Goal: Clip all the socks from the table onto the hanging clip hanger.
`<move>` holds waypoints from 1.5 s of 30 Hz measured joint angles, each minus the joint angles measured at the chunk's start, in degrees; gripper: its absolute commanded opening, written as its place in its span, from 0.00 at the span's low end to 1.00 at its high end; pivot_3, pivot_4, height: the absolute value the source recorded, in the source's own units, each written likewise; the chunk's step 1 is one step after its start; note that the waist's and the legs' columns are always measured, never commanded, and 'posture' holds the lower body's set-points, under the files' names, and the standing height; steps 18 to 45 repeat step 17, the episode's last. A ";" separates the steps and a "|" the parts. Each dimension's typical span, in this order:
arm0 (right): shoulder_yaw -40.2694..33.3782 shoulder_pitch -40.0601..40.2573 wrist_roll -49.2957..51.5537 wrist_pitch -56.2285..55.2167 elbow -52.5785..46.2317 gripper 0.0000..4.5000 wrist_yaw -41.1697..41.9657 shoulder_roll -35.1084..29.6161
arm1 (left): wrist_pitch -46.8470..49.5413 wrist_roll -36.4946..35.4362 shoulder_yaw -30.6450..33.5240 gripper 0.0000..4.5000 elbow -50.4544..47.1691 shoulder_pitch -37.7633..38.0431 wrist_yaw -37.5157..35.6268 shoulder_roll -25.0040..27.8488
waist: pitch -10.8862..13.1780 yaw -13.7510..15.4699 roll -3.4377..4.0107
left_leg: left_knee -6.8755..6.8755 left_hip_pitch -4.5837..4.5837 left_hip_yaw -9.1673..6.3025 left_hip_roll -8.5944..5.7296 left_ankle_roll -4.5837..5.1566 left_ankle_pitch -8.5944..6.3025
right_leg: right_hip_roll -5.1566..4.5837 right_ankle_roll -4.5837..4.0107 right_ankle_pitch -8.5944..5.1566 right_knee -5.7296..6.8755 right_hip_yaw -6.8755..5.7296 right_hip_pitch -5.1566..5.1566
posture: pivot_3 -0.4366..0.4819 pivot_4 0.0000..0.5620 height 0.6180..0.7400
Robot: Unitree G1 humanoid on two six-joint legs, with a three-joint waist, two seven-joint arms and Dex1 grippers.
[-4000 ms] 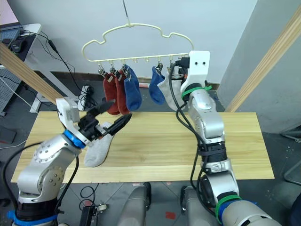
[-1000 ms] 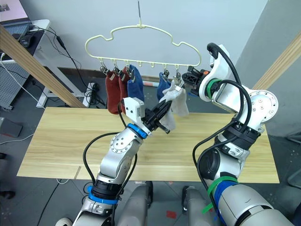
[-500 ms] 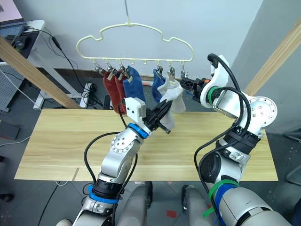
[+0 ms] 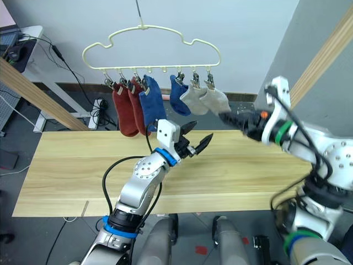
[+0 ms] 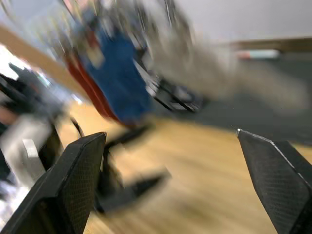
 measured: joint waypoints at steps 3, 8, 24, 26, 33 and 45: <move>10.29 14.33 -10.79 -14.05 -4.22 1.00 7.06 -8.35 | 6.48 -2.17 4.60 0.99 -3.02 8.09 -1.51 6.46 | 0.00 -0.63 0.00 | -0.02 0.12 -0.01 0.15 -0.10 0.05 | 0.15 0.30 -0.17 0.02 0.02 0.00 | 0.63 0.59 1.00; 18.24 28.89 -28.11 -38.54 -1.73 1.00 11.43 -9.31 | 17.57 -8.00 17.69 0.99 -7.33 17.22 -2.17 15.65 | 0.00 -0.21 -0.01 | 0.01 0.19 -0.15 0.21 -0.26 0.17 | 0.20 0.36 -0.20 0.12 -0.02 0.03 | 0.68 0.58 1.00; 17.21 40.55 -37.68 -56.36 6.48 1.00 13.83 -5.76 | 16.20 -9.14 30.82 0.99 -3.52 24.74 -6.96 28.20 | -0.05 1.42 -0.03 | -0.01 0.45 0.03 -0.03 -0.04 0.37 | -0.13 0.59 -0.06 0.05 0.07 0.29 | 0.72 0.54 1.00; 17.21 40.55 -37.68 -56.36 6.48 1.00 13.83 -5.76 | 16.20 -9.14 30.82 0.99 -3.52 24.74 -6.96 28.20 | -0.05 1.42 -0.03 | -0.01 0.45 0.03 -0.03 -0.04 0.37 | -0.13 0.59 -0.06 0.05 0.07 0.29 | 0.72 0.54 1.00; 17.21 40.55 -37.68 -56.36 6.48 1.00 13.83 -5.76 | 16.20 -9.14 30.82 0.99 -3.52 24.74 -6.96 28.20 | -0.05 1.42 -0.03 | -0.01 0.45 0.03 -0.03 -0.04 0.37 | -0.13 0.59 -0.06 0.05 0.07 0.29 | 0.72 0.54 1.00; 17.21 40.55 -37.68 -56.36 6.48 1.00 13.83 -5.76 | 16.20 -9.14 30.82 0.99 -3.52 24.74 -6.96 28.20 | -0.05 1.42 -0.03 | -0.01 0.45 0.03 -0.03 -0.04 0.37 | -0.13 0.59 -0.06 0.05 0.07 0.29 | 0.72 0.54 1.00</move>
